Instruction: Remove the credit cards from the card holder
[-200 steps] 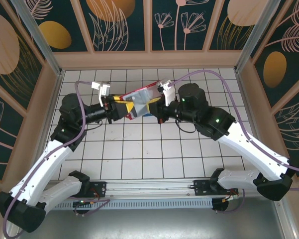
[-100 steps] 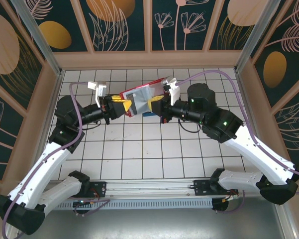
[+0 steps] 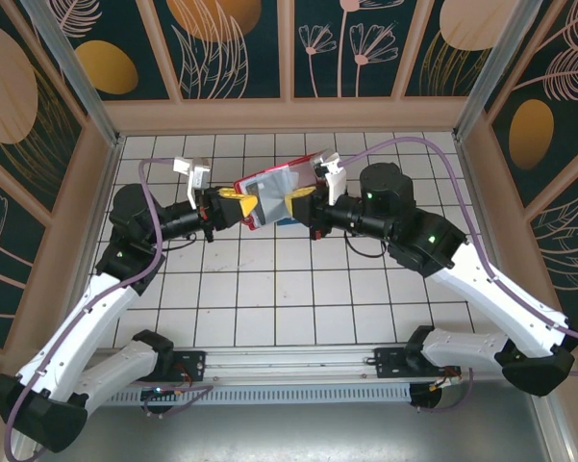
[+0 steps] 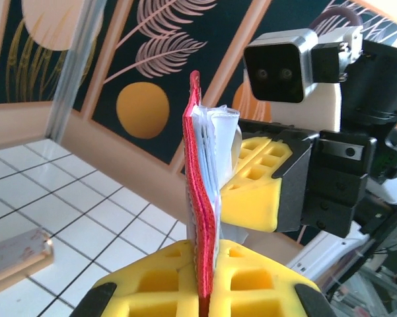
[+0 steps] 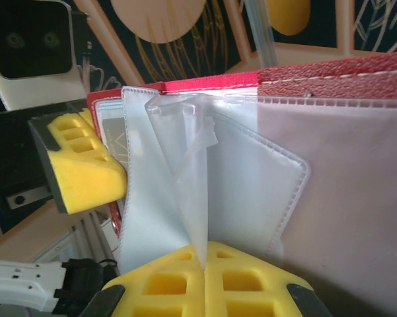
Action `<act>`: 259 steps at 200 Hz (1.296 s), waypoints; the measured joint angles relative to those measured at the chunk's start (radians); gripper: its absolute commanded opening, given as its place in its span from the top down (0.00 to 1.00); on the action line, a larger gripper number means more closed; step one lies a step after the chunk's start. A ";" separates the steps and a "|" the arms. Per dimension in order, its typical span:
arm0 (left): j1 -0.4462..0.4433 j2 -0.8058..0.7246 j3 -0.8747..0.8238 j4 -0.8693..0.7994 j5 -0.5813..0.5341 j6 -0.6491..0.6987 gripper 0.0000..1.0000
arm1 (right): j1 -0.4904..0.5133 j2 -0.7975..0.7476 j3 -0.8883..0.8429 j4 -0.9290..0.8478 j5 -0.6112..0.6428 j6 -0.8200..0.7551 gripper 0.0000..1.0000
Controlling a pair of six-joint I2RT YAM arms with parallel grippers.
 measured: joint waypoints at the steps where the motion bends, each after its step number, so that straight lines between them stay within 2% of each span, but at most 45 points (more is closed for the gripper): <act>1: 0.000 0.000 0.000 -0.002 -0.002 0.001 1.00 | 0.000 0.000 0.000 0.000 0.002 0.000 0.89; 12: 0.000 0.006 0.006 -0.032 -0.023 0.020 1.00 | -0.002 -0.002 -0.010 -0.002 0.039 0.009 0.76; 33: 0.000 0.021 0.024 -0.101 -0.089 0.056 1.00 | -0.007 -0.007 -0.016 -0.031 0.154 0.030 0.63; 48: 0.000 0.040 0.058 -0.184 -0.158 0.087 1.00 | -0.017 -0.011 -0.017 -0.055 0.250 0.043 0.58; 71: 0.000 0.086 0.138 -0.334 -0.291 0.137 1.00 | -0.029 -0.015 -0.023 -0.087 0.355 0.065 0.56; 90: 0.000 0.151 0.223 -0.472 -0.414 0.172 1.00 | -0.034 -0.020 -0.040 -0.093 0.369 0.080 0.56; 111: 0.000 0.216 0.282 -0.603 -0.515 0.195 1.00 | -0.037 -0.024 -0.070 -0.063 0.309 0.084 0.55; 131: 0.000 0.257 0.311 -0.702 -0.569 0.202 1.00 | -0.037 -0.014 -0.089 -0.029 0.239 0.099 0.44; 163: 0.000 0.280 0.331 -0.780 -0.571 0.205 1.00 | -0.037 0.069 -0.090 0.031 0.162 0.122 0.32; 168: 0.000 0.280 0.331 -0.782 -0.565 0.204 1.00 | -0.037 0.088 -0.090 0.039 0.155 0.129 0.25; 176: 0.000 0.280 0.332 -0.784 -0.551 0.204 1.00 | -0.037 0.117 -0.089 0.050 0.145 0.130 0.21; 181: 0.000 0.280 0.332 -0.784 -0.543 0.204 1.00 | -0.037 0.138 -0.089 0.056 0.142 0.133 0.14; 187: 0.000 0.280 0.332 -0.784 -0.534 0.204 1.00 | -0.037 0.160 -0.088 0.063 0.139 0.136 0.10; 216: 0.000 0.279 0.332 -0.784 -0.495 0.204 1.00 | -0.037 0.274 -0.064 0.086 0.114 0.113 0.04; 259: 0.000 0.279 0.332 -0.782 -0.455 0.196 1.00 | -0.033 0.349 -0.053 0.117 0.075 0.086 0.03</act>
